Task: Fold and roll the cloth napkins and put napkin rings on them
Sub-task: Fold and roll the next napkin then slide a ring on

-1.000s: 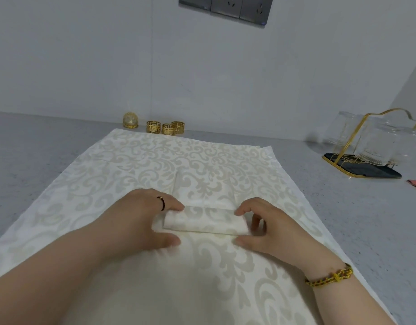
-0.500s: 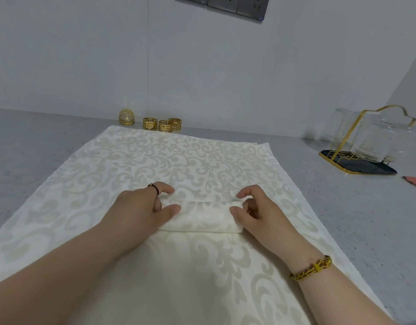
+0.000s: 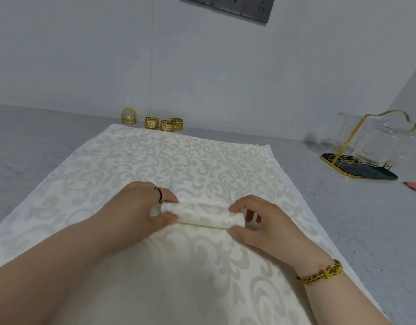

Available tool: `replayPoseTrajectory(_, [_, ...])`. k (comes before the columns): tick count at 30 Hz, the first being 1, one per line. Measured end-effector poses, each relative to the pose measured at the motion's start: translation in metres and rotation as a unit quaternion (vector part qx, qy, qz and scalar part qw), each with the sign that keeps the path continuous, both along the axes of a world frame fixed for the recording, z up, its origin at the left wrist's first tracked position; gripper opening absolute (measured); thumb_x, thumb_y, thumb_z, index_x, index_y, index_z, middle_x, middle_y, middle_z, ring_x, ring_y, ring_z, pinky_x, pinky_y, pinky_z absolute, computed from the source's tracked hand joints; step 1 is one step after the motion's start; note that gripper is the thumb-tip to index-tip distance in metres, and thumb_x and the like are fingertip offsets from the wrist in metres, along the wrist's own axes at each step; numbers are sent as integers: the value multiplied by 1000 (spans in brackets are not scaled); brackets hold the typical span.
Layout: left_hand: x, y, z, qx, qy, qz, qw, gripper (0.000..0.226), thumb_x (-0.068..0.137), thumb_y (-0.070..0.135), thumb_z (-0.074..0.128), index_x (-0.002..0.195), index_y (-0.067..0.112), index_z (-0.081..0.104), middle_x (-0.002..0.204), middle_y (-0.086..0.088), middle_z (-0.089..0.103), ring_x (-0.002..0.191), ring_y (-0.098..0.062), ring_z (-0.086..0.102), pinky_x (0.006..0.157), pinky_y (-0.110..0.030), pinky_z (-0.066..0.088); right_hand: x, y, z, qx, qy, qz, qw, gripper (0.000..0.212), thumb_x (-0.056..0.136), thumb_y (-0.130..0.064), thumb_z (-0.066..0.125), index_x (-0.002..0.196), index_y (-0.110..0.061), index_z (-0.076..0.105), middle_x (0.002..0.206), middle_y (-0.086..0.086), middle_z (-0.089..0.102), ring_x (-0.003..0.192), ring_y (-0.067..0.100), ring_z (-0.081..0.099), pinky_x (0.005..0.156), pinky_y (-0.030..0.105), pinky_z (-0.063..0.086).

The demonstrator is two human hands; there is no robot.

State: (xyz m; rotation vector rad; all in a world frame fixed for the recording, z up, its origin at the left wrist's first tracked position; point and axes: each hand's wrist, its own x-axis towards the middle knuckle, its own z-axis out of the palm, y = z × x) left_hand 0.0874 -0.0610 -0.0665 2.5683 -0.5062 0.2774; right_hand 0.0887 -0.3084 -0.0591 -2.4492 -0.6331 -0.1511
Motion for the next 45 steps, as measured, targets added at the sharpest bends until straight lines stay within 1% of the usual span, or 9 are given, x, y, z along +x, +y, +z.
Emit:
replayPoseTrajectory(7, [-3,-4,-1,-169,121,66,976,10,87,32,57,97,31,53,48,11,48,48,6,50,54,-7,38,4,9,-3,169,116,-33,978,12,87,-21,58,84,-31,51,48,-15,44,49,3,40,60,22,39])
replayPoseTrajectory(14, [0,-8,-3,32,-102,40,994,39,87,52,43,121,33,52,118,24,46,116,-3,44,92,-5,20,3,11,-4,53,-51,-27,997,31,83,-20,65,80,-40,42,91,-21,45,78,2,48,70,7,37])
replayPoseTrajectory(17, [0,-6,-4,107,-60,-32,992,82,58,74,16,128,43,44,123,35,37,124,5,33,94,1,3,0,5,-1,-5,-47,15,999,25,77,-27,71,88,-36,50,98,-24,48,87,1,47,77,6,35])
replayPoseTrajectory(21, [6,-11,-7,100,-56,-22,993,59,76,68,39,131,45,38,130,26,46,123,0,37,97,-8,13,1,4,0,-70,-32,-4,997,37,77,-30,69,110,-27,53,103,-20,49,88,2,47,77,5,33])
replayPoseTrajectory(25, [1,-6,0,52,-12,-22,998,68,54,74,11,108,54,46,101,24,57,106,-4,41,97,-17,28,-1,3,1,-27,-19,-4,999,19,75,-41,67,90,-39,55,85,-22,52,83,-1,47,74,5,33])
replayPoseTrajectory(30, [-4,-13,-3,155,-93,-27,983,79,67,79,13,138,46,25,139,23,39,132,1,25,108,-17,0,-1,7,3,31,58,-7,998,8,82,-38,62,78,-41,55,78,-14,54,79,-3,47,72,11,35])
replayPoseTrajectory(34, [-8,-29,-2,171,-127,-83,973,44,74,50,35,105,39,65,96,26,66,95,7,52,95,-18,30,-2,7,0,14,47,15,999,16,79,-41,65,88,-42,52,92,-23,50,90,-6,44,79,8,32])
replayPoseTrajectory(41, [-8,-32,0,186,-68,-97,975,41,74,49,32,90,44,70,91,27,67,81,11,62,81,-8,41,-2,7,-4,-83,-167,62,980,22,64,-45,56,79,-29,56,80,-13,60,84,4,42,76,17,36])
replayPoseTrajectory(45, [-8,-30,0,183,-50,-107,976,42,83,47,29,87,43,71,89,26,68,78,10,63,84,-19,32,-4,11,1,-74,-94,35,992,21,70,-39,67,78,-19,69,70,-25,51,76,-3,46,74,12,35])
